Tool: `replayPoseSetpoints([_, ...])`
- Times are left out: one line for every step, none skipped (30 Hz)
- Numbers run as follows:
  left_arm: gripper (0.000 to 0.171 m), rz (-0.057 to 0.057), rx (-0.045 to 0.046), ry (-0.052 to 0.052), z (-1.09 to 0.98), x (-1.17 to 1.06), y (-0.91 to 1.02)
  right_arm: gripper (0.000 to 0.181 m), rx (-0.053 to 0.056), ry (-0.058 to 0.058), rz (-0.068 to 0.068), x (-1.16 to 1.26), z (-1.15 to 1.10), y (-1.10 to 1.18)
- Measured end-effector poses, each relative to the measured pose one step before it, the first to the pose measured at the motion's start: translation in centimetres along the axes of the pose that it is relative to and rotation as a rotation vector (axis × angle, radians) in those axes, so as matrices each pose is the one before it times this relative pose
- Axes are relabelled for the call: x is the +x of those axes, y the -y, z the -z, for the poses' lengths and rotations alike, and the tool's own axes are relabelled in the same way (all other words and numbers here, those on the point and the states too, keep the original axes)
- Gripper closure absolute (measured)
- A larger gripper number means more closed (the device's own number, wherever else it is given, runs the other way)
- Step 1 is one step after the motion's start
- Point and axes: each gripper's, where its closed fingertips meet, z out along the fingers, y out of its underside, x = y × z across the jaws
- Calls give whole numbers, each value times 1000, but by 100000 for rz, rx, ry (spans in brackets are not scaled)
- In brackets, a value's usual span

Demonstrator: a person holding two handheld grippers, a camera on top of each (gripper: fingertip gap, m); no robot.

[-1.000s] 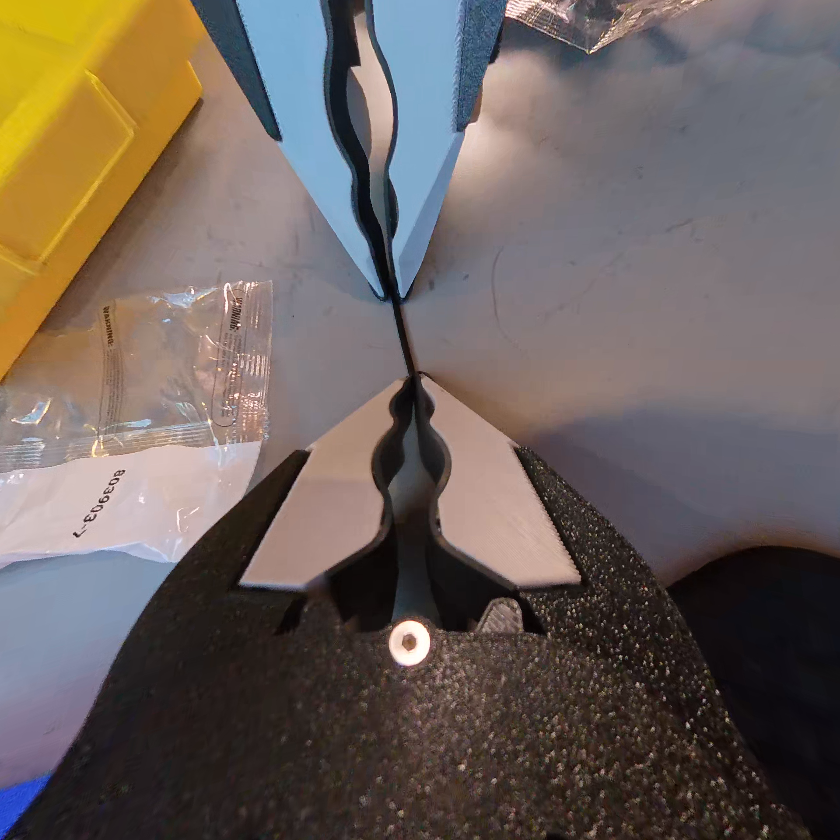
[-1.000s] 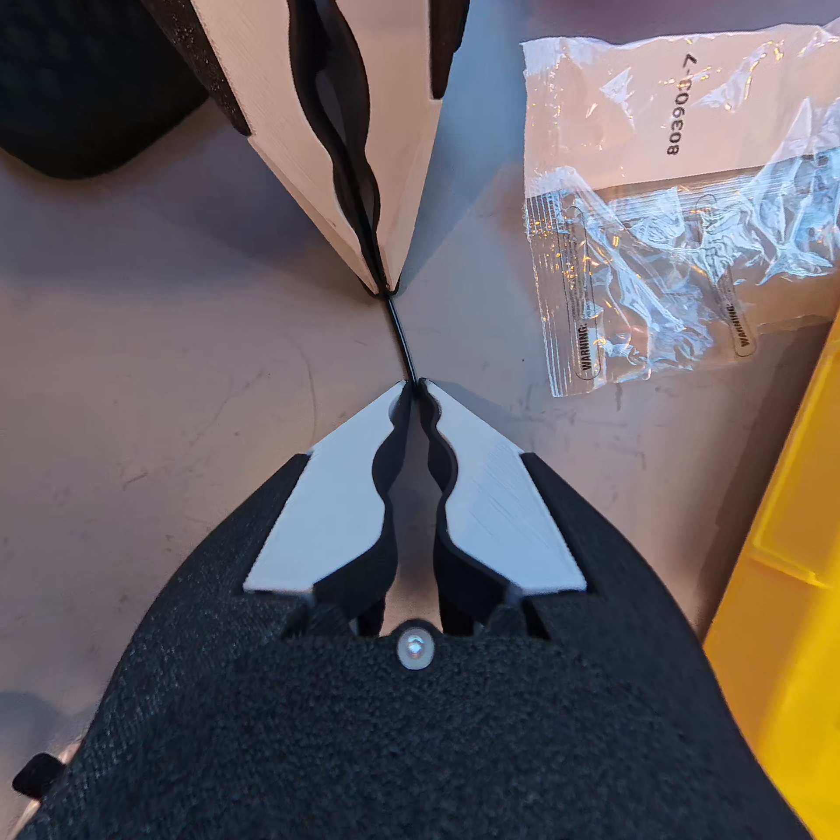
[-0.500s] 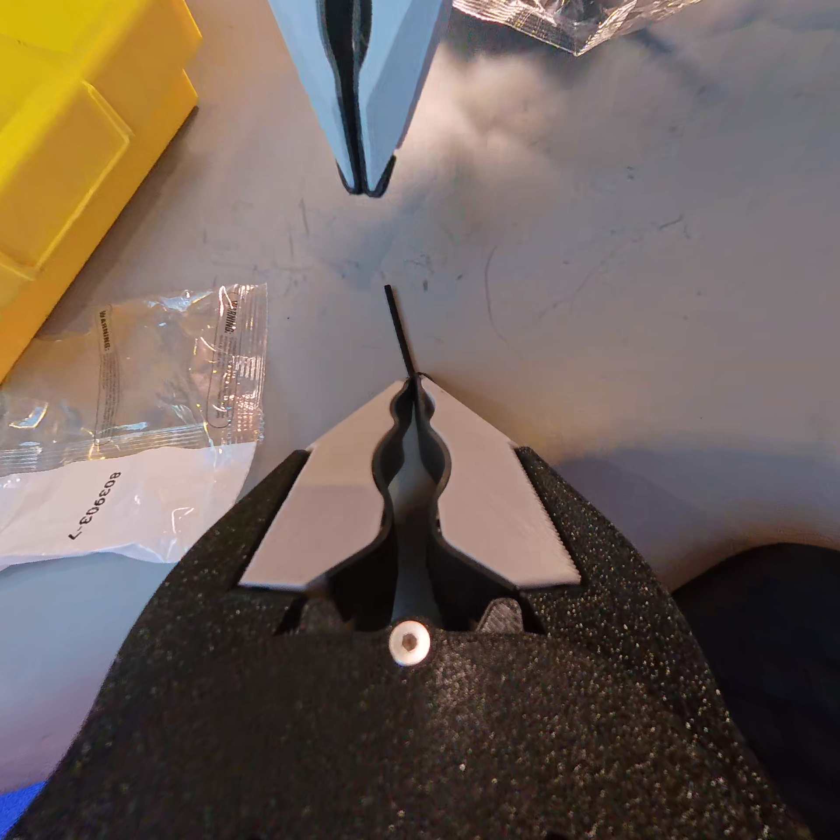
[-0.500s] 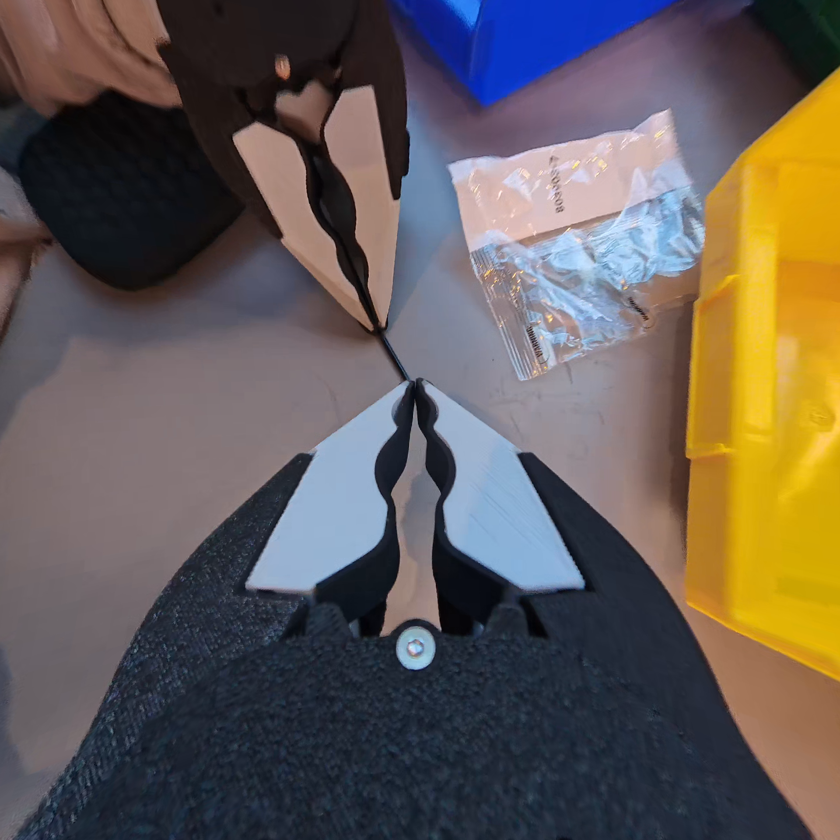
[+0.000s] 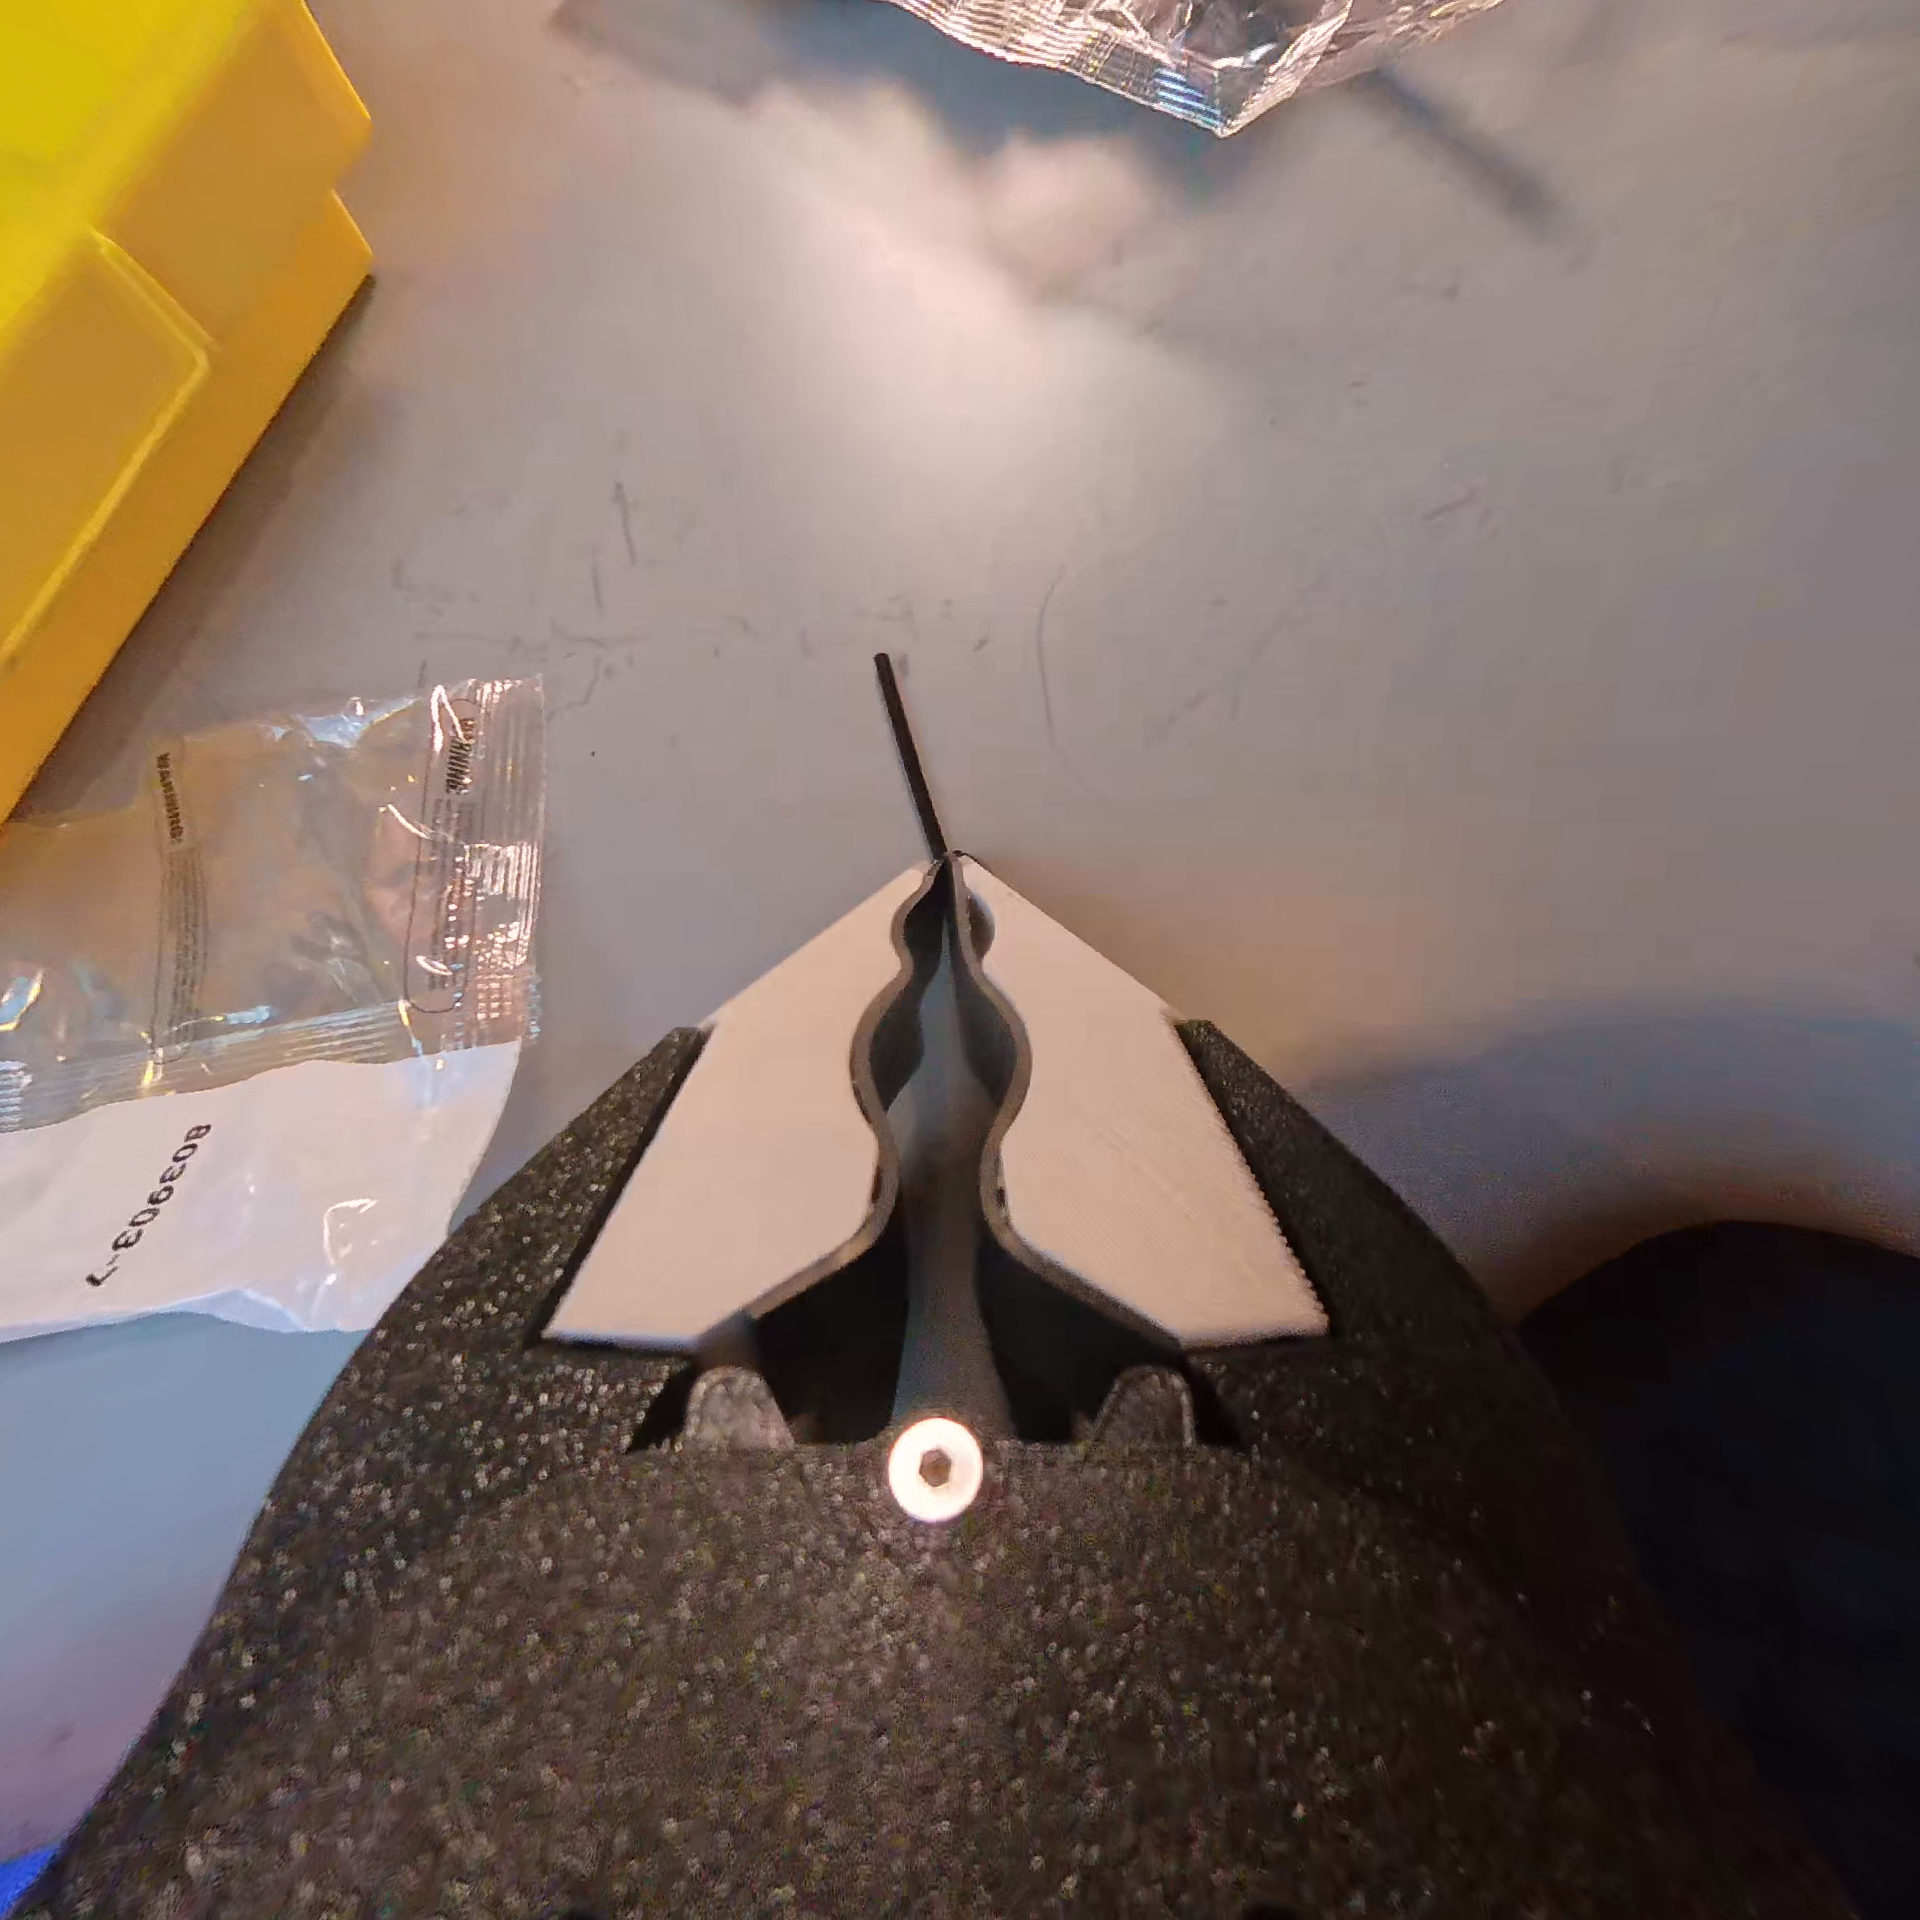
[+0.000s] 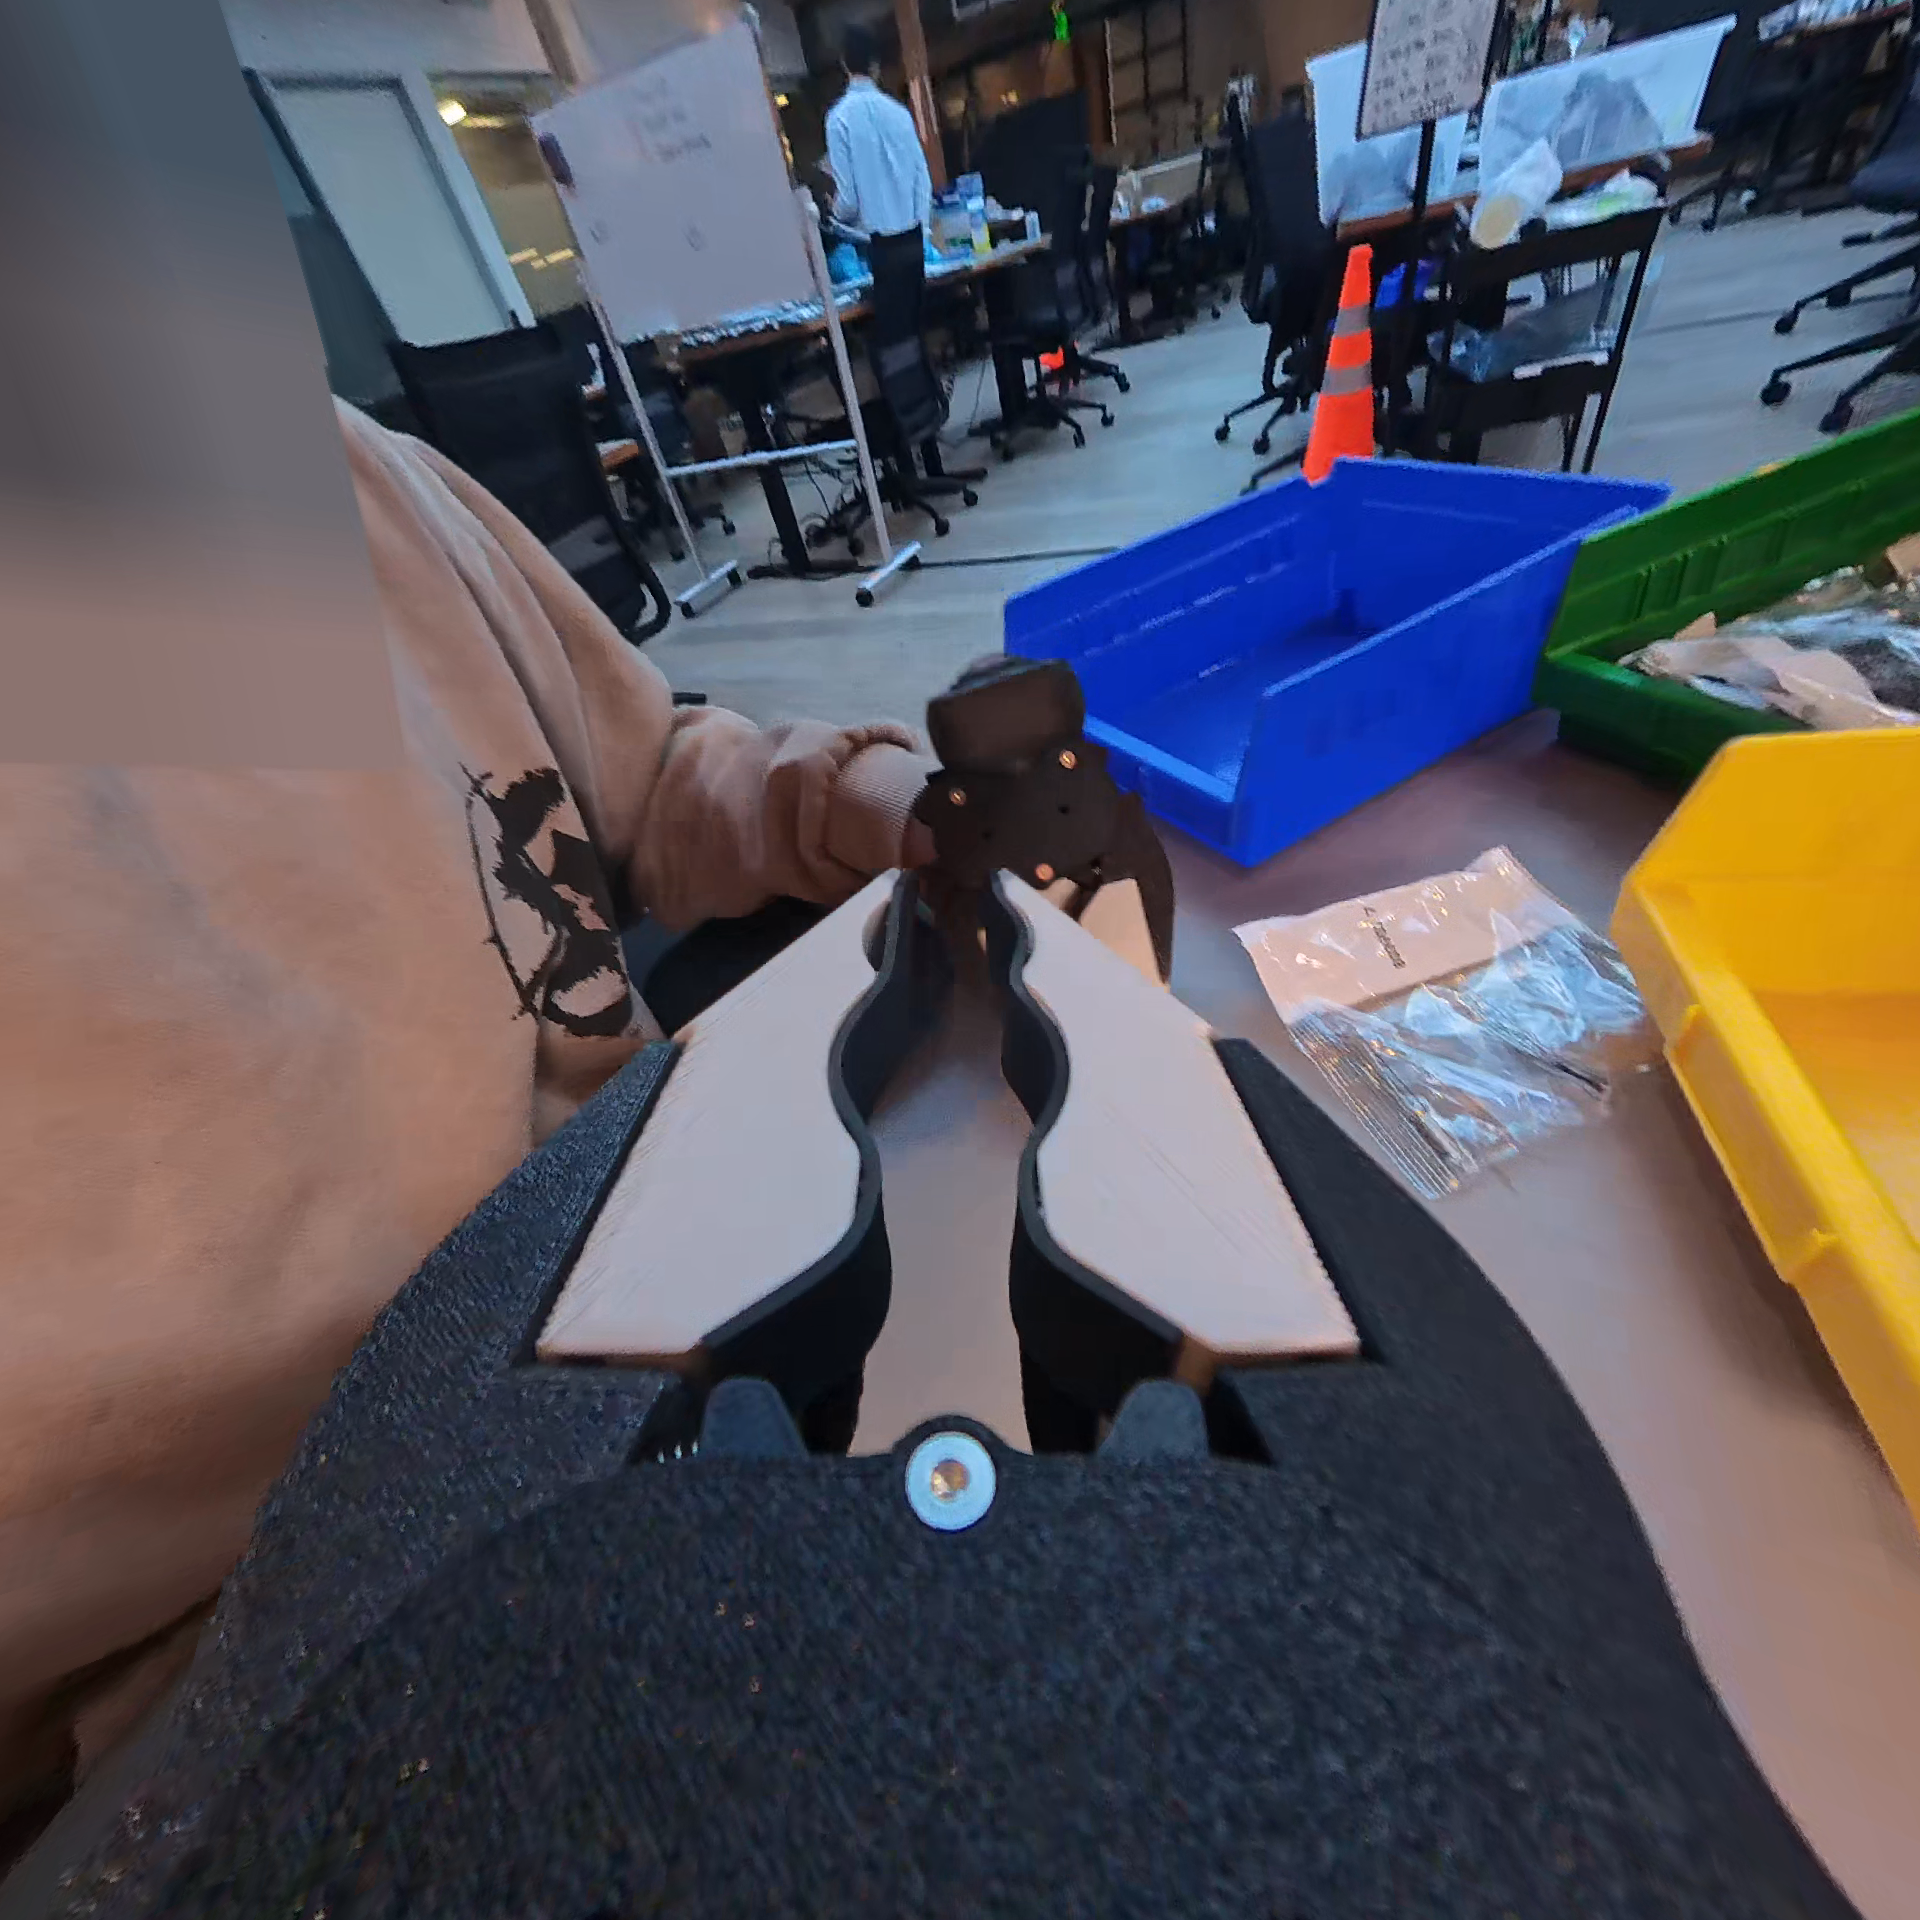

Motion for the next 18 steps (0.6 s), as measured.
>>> replayPoseSetpoints([171,-125,19,-54,-12,35,17,168,2029,1410,1391,-1148,2,706])
replayPoseSetpoints([171,-114,30,-136,-10,38,15,168,1533,1300,1796,-1153,-37,680])
replayPoseSetpoints([171,-153,27,-159,-13,47,18,169,1419,1218,1975,-1130,-68,675])
replayPoseSetpoints([171,-141,23,-155,-13,47,18,168,1345,1214,1690,-1075,-66,664])
replayPoseSetpoints([171,-110,-2,-141,-18,43,20,168,1356,1110,1414,-1004,-68,641])
replayPoseSetpoints([171,-68,-16,-171,-27,37,13,168,997,1002,1185,-903,-59,535])
replayPoseSetpoints([171,-15,14,-213,-23,46,25,167,477,465,1031,-761,27,407])
replayPoseSetpoints([171,87,-4,-138,-24,47,39,167,430,-127,943,-569,30,290])
replayPoseSetpoints([171,-50,-34,-165,-34,59,35,167,693,-359,464,-429,106,243])
replayPoseSetpoints([171,-415,60,-265,-55,119,54,167,661,-126,143,-415,140,116])
replayPoseSetpoints([171,-714,57,-153,-58,114,59,167,437,-88,32,-338,128,-25])
replayPoseSetpoints([171,-787,79,-112,-50,98,54,167,191,-468,-20,-309,79,-140])
replayPoseSetpoints([171,-495,105,10,-36,74,54,167,-74,-857,-172,15,122,-353])
replayPoseSetpoints([171,-364,41,204,-30,30,27,167,206,-1010,-630,122,91,-363])
replayPoseSetpoints([171,-391,31,189,-25,44,24,167,906,-645,-1121,158,74,-274])
replayPoseSetpoints([171,-484,65,23,-30,70,33,167,1108,-297,-1452,107,66,-250])
replayPoseSetpoints([171,-558,57,-222,-29,93,45,167,781,-507,-1198,138,23,-295])
replayPoseSetpoints([171,-642,58,-373,-36,125,54,167,465,-906,-562,187,73,-335])
